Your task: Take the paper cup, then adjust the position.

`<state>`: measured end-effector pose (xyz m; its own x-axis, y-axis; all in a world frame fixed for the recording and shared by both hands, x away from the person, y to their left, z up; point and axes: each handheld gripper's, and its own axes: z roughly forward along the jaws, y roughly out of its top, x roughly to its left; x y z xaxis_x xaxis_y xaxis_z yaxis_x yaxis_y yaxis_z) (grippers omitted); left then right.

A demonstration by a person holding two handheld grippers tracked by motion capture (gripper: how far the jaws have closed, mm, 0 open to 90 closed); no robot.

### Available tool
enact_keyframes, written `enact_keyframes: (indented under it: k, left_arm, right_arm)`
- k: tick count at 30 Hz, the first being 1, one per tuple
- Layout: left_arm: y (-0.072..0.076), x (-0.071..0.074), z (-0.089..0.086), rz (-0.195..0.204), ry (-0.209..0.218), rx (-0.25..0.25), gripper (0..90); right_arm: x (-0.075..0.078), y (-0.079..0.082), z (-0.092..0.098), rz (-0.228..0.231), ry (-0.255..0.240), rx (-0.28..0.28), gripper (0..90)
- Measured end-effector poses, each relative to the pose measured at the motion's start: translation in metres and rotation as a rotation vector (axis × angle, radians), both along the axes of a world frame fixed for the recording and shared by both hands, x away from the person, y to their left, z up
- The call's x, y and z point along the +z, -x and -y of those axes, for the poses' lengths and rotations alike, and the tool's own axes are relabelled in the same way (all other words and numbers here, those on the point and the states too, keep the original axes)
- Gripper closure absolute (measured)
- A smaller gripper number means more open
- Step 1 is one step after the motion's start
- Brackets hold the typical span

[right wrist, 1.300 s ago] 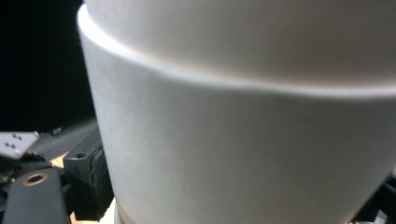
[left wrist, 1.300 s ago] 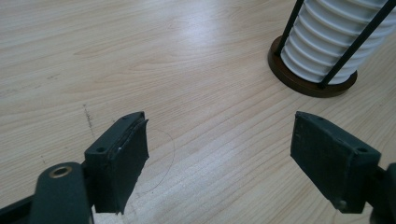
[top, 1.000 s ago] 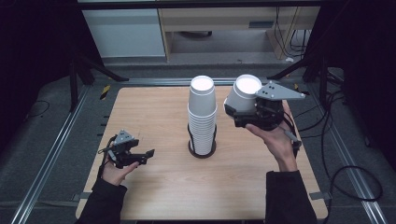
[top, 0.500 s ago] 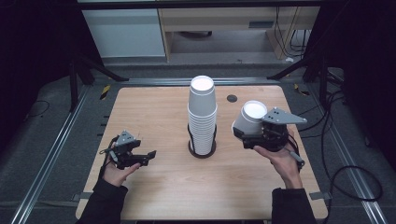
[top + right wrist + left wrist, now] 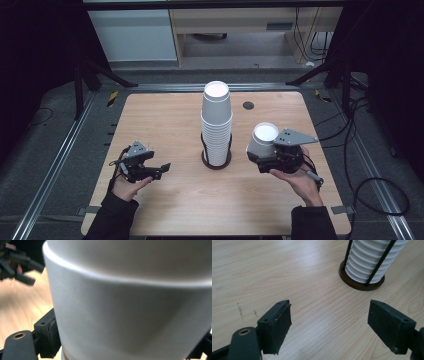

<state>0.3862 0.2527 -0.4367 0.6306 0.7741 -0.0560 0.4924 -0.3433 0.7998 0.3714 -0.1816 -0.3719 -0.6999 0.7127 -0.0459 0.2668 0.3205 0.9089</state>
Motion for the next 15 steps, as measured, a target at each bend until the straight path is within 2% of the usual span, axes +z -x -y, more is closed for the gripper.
enact_keyframes:
  k: [5, 8, 15]
  left_arm:
    - [0.001, -0.002, 0.007, -0.014, -0.003, -0.036, 18.2]
    - [0.003, -0.002, 0.013, -0.017, -0.005, -0.068, 18.2]
    - [0.007, -0.001, 0.020, -0.026, -0.013, -0.118, 18.2]
  right_arm:
    - [-0.008, 0.002, -0.005, -0.014, 0.044, 0.049, 12.6]
    - [-0.012, 0.003, -0.010, -0.017, 0.049, 0.091, 12.7]
    - [-0.021, 0.005, -0.023, -0.029, 0.114, 0.182, 12.7]
